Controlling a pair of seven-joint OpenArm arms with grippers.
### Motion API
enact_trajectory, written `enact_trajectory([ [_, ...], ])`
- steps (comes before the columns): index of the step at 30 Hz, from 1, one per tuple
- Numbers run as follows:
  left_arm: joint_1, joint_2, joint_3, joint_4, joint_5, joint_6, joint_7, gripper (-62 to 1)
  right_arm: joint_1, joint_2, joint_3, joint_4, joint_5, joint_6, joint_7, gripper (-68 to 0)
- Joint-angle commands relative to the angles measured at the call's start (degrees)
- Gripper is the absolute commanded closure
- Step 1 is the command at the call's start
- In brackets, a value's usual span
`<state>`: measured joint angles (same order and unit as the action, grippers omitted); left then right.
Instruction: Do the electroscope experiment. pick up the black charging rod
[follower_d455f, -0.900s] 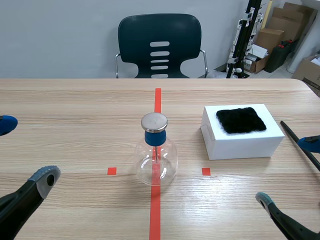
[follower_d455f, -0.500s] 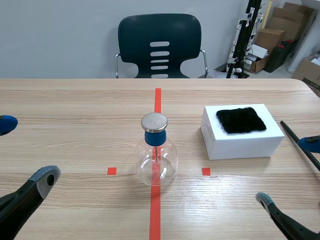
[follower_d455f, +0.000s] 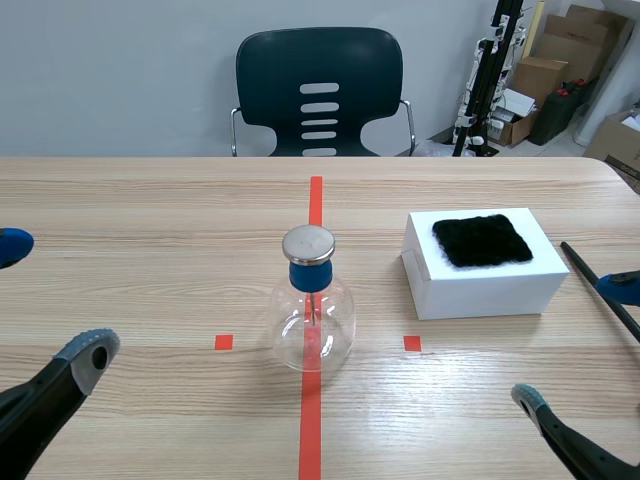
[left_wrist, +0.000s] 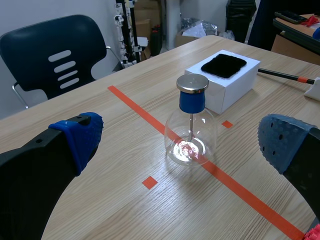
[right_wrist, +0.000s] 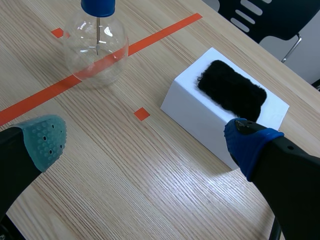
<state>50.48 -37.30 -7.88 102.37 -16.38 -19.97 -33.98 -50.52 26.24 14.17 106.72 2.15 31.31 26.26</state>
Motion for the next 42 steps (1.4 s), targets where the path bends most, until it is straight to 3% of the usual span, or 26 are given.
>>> enact_trajectory([
  [1,-0.20,0.28,0.28,1.44,-0.55,0.02,-1.03,-62.3,-0.09,0.76,0.50,0.04,0.87,-0.04,0.61,-67.9],
  [11,-1.97,0.28,0.39,-0.79,-0.55,0.04,-2.89,-62.3,-0.09,0.76,0.50,0.04,0.85,-0.28,0.57,-67.9],
  [14,-2.47,0.26,0.81,-3.19,-0.55,0.02,-6.40,-62.3,-0.11,0.76,0.48,0.04,0.98,1.16,0.39,-67.9],
  [19,-5.79,0.26,3.30,-9.73,1.53,0.02,-11.15,-62.3,-0.11,0.90,0.66,0.04,0.83,1.09,-3.82,-67.9],
  [27,-12.31,-0.74,10.60,-21.64,2.95,0.04,-19.19,-62.3,-0.09,0.90,0.66,0.07,0.87,1.07,-4.11,-67.9],
  [30,-14.93,-1.62,13.92,-25.33,4.24,0.07,-22.03,-62.3,0.09,0.90,0.68,0.37,1.07,-0.24,-5.31,-67.9],
  [34,-18.64,-2.80,18.51,-29.55,5.09,0.07,-25.86,-62.3,2.10,0.92,0.79,1.49,4.59,-2.23,-12.79,-67.9],
  [42,-26.71,-3.87,26.69,-37.33,5.51,0.07,-31.23,-62.3,10.69,2.05,0.81,1.62,16.26,-7.04,-35.63,-67.9],
])
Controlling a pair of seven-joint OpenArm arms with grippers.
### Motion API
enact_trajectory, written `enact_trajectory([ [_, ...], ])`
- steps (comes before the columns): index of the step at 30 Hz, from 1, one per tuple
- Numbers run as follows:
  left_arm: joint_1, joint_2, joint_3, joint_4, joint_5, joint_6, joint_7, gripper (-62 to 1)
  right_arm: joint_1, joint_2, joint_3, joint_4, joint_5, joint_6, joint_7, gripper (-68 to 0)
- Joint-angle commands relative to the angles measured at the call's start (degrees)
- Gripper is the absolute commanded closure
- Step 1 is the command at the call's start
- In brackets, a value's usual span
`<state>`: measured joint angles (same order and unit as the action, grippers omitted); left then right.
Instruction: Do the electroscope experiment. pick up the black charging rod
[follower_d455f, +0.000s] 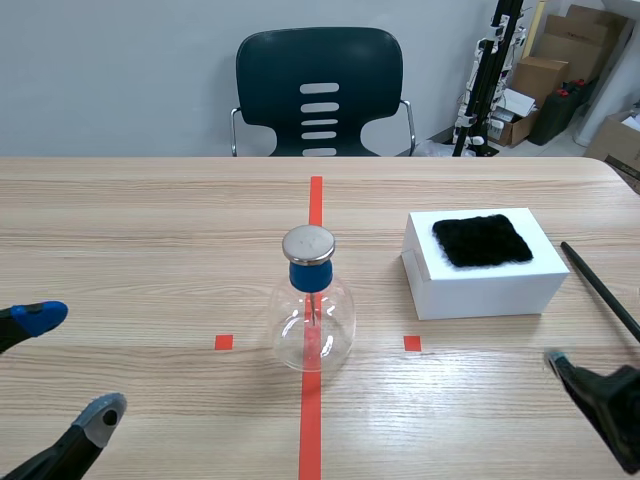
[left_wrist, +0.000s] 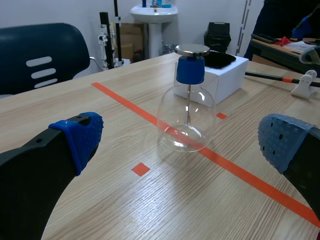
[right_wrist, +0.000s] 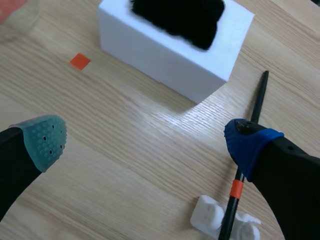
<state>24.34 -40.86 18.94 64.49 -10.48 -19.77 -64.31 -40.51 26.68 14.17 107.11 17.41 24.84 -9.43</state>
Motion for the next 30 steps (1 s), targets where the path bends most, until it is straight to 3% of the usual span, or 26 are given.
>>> enact_trajectory([
  [1,-1.70,-0.31,0.90,-0.55,-0.42,-0.13,-1.11,-62.3,1.66,2.34,0.81,1.22,2.86,-1.36,-2.47,-67.9],
  [7,-9.46,-0.24,7.80,-7.58,-0.42,-0.11,-4.85,-62.3,9.70,5.90,0.81,1.18,15.41,-5.86,-22.93,-67.9],
  [11,-13.62,0.13,11.56,-10.88,-0.46,-0.11,-5.86,-62.3,14.01,6.95,0.31,0.33,19.87,-6.03,-30.21,-67.9],
  [17,-18.47,1.16,16.44,-15.21,-0.63,-0.13,-8.33,-62.3,19.85,8.55,-3.80,-5.29,23.98,-6.01,-31.80,-67.9],
  [25,-22.49,2.14,20.98,-19.32,-0.63,-0.15,-10.97,-62.3,25.46,9.68,-4.90,-19.26,24.81,-6.01,-31.32,-67.9],
  [30,-24.41,2.32,23.12,-20.48,-0.61,-0.13,-11.34,-62.3,29.18,11.32,-6.84,-23.23,25.75,-6.03,-32.24,-67.9],
])
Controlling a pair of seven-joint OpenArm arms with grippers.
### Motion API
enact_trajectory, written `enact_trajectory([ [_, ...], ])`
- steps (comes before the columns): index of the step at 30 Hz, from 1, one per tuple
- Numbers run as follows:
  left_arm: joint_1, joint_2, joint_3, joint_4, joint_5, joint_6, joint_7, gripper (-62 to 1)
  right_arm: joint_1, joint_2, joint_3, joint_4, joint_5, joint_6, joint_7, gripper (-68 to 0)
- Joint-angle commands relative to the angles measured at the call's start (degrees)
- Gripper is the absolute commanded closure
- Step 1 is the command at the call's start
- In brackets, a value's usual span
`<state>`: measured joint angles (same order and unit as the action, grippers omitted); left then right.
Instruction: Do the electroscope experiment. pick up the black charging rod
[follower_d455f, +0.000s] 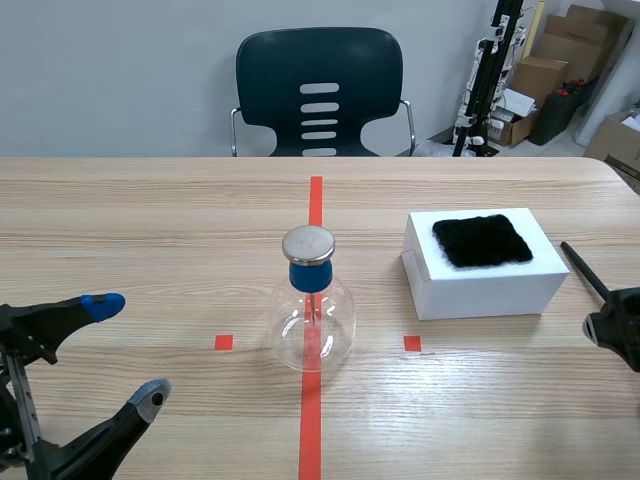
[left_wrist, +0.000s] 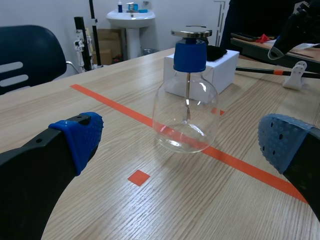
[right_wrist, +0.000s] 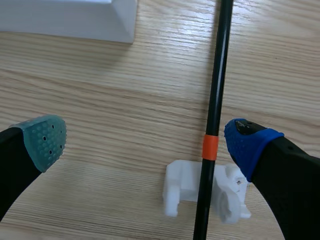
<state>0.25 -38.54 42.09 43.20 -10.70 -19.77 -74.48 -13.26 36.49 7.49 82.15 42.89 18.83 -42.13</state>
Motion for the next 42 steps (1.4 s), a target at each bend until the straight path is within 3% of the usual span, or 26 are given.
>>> enact_trajectory([
  [1,-0.59,0.00,0.24,0.66,-0.42,-0.13,-1.18,-62.3,2.91,1.66,-0.61,1.25,0.26,-0.04,-0.35,-67.9],
  [3,-1.05,0.17,0.39,0.57,-0.42,-0.13,-1.16,-62.3,4.76,2.10,-1.38,0.85,0.26,-0.44,-3.28,-67.9],
  [7,-1.81,0.94,0.39,0.24,-0.37,-0.15,-1.14,-62.3,7.74,3.04,-2.01,0.57,0.42,-4.66,-11.82,-67.9],
  [15,-3.65,2.58,0.83,-1.42,0.63,-0.13,-1.22,-62.3,11.96,3.54,-4.31,-4.15,0.44,-4.96,-18.23,-67.9],
  [18,-4.79,3.15,2.25,-2.47,2.23,-0.11,-2.56,-62.3,13.44,3.50,-5.18,-5.90,0.44,-6.21,-18.71,-67.9],
  [42,-7.23,3.58,4.46,-3.56,2.19,-0.13,-2.43,-62.3,19.74,3.69,-10.43,-20.90,0.46,-5.95,-15.78,-67.9],
])
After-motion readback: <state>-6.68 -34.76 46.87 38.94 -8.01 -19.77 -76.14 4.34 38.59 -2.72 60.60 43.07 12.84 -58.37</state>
